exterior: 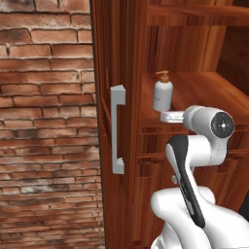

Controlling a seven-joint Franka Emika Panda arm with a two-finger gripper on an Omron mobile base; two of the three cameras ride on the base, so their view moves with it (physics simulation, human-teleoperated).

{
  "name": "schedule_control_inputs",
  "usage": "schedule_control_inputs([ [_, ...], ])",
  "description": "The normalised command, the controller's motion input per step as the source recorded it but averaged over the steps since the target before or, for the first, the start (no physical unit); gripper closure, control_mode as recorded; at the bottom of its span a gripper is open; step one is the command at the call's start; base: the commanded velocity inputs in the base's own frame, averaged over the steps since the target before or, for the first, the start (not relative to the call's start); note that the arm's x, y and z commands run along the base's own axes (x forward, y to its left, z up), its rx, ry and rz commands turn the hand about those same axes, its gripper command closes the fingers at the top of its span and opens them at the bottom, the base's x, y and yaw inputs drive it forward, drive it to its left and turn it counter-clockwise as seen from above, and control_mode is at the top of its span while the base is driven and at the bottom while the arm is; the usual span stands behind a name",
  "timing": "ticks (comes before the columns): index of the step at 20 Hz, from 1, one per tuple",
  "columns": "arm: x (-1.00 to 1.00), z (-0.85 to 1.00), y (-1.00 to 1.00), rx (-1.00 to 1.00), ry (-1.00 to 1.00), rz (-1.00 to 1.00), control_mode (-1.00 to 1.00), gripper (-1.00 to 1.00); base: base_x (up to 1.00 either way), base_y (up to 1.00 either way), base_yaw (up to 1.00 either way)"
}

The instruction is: Locate and retrieve the soap dispenser and sponge from the cabinet. Place them next to the sink.

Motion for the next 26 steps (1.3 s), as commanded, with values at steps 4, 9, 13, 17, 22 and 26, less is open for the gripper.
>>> schedule_control_inputs([
  [4,0.07,0.33,0.09,0.00,0.01,0.03,-1.00,-1.00,0.00,0.00,0.00],
  [9,0.19,0.45,0.20,-0.05,0.11,0.07,-1.00,-1.00,0.00,0.00,0.00],
  [13,0.11,0.35,0.07,-0.05,0.21,0.03,-1.00,-1.00,0.00,0.00,0.00],
  [17,0.13,0.11,0.00,-0.01,0.14,0.00,-1.00,-1.00,0.00,0.00,0.00],
  [22,0.05,0.01,0.00,-0.02,0.06,0.00,-1.00,-1.00,0.00,0.00,0.00],
  [26,0.03,-0.01,0.00,0.00,0.02,-0.01,-1.00,-1.00,0.00,0.00,0.00],
])
